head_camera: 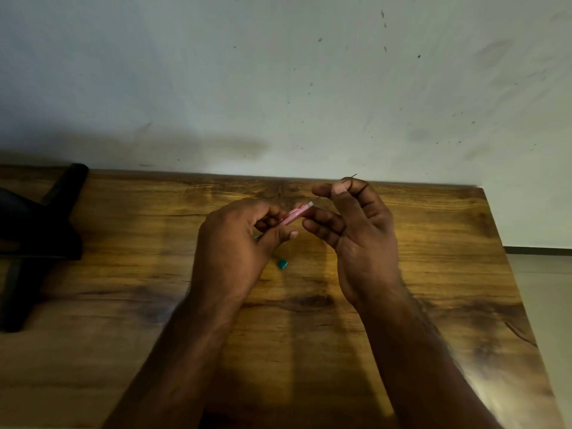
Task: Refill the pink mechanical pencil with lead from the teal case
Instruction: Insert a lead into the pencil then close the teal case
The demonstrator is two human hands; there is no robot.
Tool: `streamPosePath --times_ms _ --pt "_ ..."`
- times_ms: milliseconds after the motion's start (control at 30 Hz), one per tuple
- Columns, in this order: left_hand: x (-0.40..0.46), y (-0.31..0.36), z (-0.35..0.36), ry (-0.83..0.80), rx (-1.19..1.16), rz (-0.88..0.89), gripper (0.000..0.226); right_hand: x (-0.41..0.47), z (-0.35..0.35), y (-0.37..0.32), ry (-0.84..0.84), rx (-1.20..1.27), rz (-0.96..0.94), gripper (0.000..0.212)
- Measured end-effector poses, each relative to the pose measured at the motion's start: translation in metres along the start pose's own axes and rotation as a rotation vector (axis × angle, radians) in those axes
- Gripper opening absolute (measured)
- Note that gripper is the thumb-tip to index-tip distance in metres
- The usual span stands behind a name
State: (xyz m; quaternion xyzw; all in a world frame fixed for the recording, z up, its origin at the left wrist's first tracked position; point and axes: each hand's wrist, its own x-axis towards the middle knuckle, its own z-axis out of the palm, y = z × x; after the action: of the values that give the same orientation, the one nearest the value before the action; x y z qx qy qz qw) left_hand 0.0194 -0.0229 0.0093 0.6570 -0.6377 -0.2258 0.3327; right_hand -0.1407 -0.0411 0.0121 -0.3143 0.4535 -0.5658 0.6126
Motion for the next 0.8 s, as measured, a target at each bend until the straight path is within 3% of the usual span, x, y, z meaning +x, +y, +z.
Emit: streamPosePath --times_ms 800 --pt "0.0039 -0.0052 0.0050 0.009 0.004 0.023 0.029 0.0030 -0.0040 0.0018 -0.042 0.023 -0.022 0.007"
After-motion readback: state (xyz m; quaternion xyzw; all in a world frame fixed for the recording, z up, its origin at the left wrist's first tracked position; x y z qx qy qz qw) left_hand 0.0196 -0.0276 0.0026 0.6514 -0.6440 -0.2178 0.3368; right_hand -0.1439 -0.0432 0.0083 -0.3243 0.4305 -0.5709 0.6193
